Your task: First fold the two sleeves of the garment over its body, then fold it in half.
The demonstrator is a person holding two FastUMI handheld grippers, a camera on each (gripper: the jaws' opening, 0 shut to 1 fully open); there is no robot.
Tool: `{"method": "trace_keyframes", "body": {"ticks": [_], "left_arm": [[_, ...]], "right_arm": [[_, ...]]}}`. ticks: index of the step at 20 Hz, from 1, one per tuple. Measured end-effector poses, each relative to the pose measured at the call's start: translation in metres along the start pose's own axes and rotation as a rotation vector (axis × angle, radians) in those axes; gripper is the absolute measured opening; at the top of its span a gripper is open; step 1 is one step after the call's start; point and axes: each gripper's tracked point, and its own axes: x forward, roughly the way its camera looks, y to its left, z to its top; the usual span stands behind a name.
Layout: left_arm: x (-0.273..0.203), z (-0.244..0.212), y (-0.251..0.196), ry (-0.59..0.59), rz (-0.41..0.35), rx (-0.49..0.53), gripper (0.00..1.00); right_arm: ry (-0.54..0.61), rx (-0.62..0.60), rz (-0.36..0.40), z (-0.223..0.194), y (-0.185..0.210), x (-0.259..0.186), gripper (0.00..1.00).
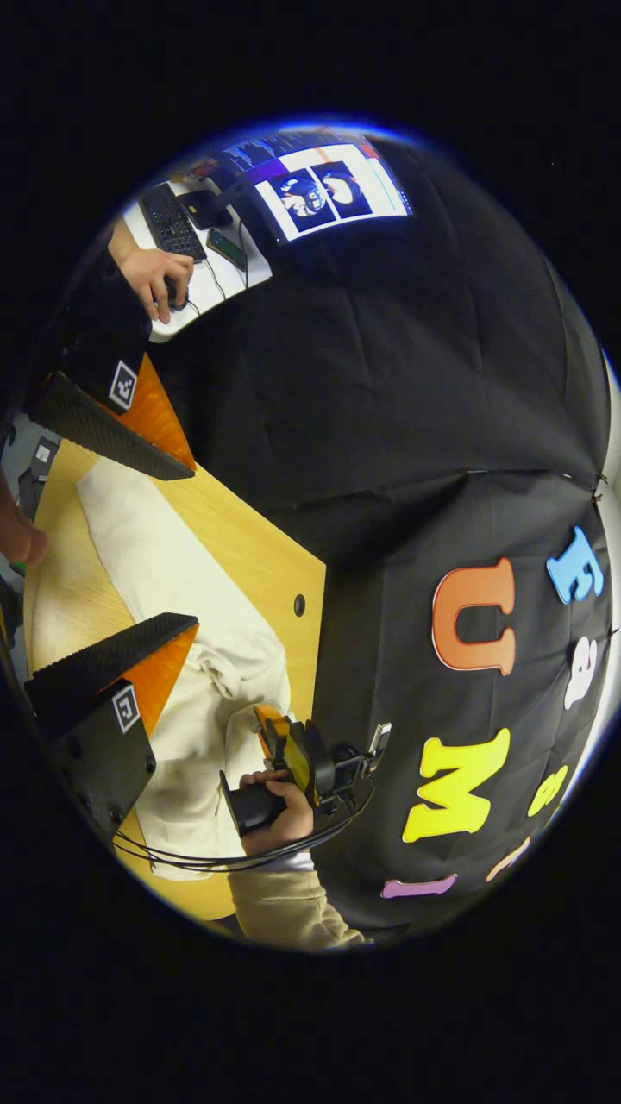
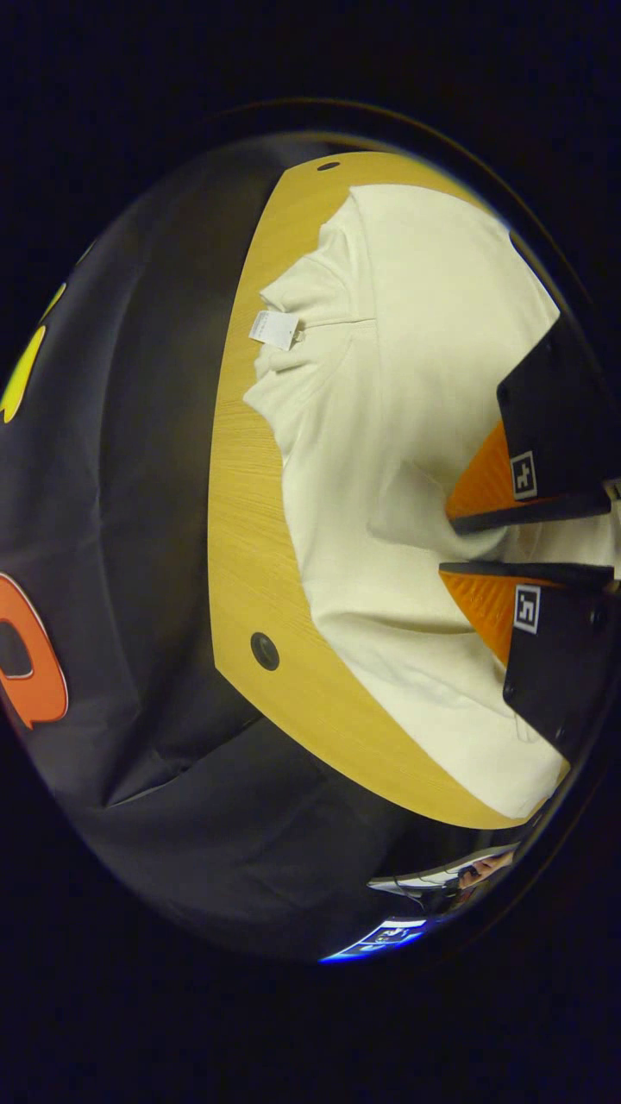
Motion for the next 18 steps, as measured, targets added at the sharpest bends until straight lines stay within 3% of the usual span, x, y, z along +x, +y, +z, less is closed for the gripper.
{"method": "trace_keyframes", "body": {"ticks": [3,4,6,7,8,12,15,18], "left_arm": [[0.005,-0.012,0.013,0.049,0.036,0.01,0.99],[0.008,-0.014,0.017,0.06,0.044,0.021,0.99],[0.012,-0.018,0.022,0.071,0.054,0.021,0.99],[0.015,-0.021,0.023,0.078,0.058,0.014,0.99],[0.018,-0.023,0.026,0.089,0.068,0.01,0.99],[0.03,-0.04,0.034,0.159,0.096,-0.031,0.99],[0.035,-0.055,0.032,0.223,0.117,-0.092,0.99],[0.039,-0.073,0.041,0.295,0.187,-0.191,0.99]], "right_arm": [[-0.028,-0.035,0.011,0.01,0.008,-0.015,0.42],[-0.031,-0.044,0.015,0.011,0.008,-0.021,0.42],[-0.034,-0.043,0.061,0.01,0.015,-0.036,0.53],[-0.039,-0.04,0.085,0.009,0.017,-0.045,0.65],[-0.048,-0.043,0.099,0.009,0.017,-0.056,0.85],[-0.11,-0.047,0.124,0.015,0.003,-0.098,0.96],[-0.157,-0.084,0.12,0.016,-0.023,-0.136,0.96],[-0.219,-0.152,0.117,0.011,-0.056,-0.176,0.93]]}}
